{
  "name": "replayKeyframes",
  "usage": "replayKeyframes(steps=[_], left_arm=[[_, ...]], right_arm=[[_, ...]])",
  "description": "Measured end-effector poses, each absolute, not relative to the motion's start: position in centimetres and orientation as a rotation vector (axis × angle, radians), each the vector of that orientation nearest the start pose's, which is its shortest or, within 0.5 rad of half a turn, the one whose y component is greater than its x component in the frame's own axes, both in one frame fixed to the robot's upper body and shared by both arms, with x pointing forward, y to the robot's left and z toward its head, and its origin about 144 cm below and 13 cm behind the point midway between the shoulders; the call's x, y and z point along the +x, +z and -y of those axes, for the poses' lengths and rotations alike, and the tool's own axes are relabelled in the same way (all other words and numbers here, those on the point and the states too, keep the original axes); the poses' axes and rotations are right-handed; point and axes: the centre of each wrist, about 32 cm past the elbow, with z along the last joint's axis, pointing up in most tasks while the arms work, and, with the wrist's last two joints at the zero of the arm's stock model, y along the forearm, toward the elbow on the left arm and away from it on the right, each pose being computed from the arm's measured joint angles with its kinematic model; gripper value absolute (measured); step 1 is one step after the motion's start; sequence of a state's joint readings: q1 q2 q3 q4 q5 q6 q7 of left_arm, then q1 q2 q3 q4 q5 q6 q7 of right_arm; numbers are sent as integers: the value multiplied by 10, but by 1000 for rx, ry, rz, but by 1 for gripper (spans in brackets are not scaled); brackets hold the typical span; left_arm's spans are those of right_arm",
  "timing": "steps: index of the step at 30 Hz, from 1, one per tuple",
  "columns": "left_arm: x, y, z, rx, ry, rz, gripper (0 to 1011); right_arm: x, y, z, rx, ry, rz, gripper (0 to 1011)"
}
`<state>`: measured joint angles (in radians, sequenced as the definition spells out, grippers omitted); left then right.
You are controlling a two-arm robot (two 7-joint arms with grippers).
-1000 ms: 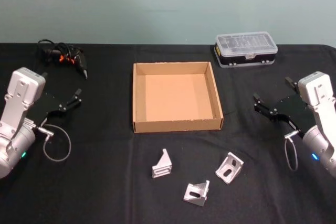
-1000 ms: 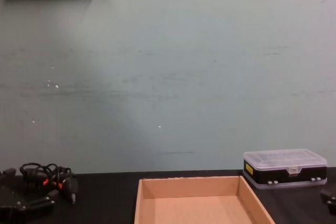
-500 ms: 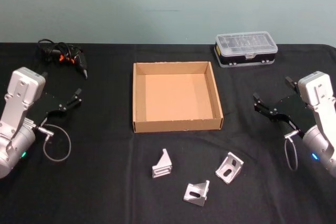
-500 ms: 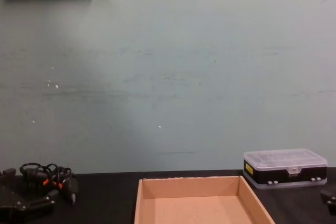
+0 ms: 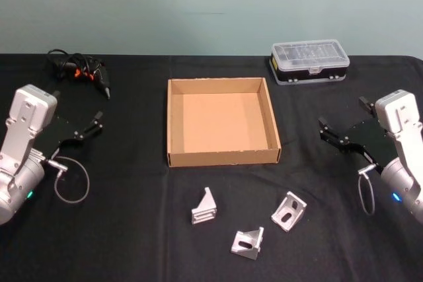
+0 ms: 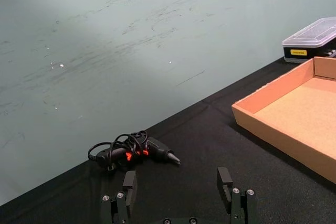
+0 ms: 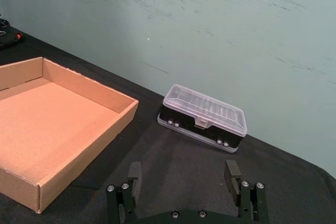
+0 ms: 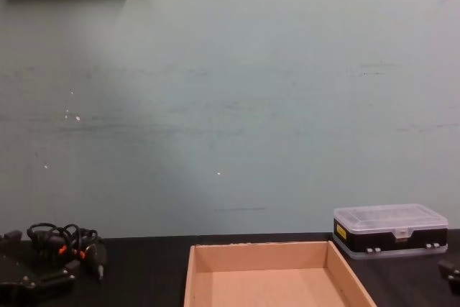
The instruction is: Use one hand to pick up the angle iron from the table and place it into the box.
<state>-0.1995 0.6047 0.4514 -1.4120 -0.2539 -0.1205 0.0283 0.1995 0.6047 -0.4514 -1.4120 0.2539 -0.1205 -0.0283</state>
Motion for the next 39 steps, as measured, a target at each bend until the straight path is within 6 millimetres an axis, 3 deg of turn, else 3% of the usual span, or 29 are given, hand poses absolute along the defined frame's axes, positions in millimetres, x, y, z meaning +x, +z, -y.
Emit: replayKeyframes(steps=[17, 26, 33, 39], left_arm=[[489, 1140, -310, 304, 1248, 285, 1000], [489, 1140, -310, 304, 1248, 285, 1000], [489, 1140, -310, 305, 1248, 285, 1000], [489, 1140, -310, 305, 1248, 285, 1000]], right_arm=[[485, 1144, 305, -305, -1219, 280, 1003], [447, 1179, 300, -340, -1128, 267, 1003], [407, 1210, 300, -412, -1043, 110, 1003], [390, 1222, 292, -489, -945, 26, 1003]])
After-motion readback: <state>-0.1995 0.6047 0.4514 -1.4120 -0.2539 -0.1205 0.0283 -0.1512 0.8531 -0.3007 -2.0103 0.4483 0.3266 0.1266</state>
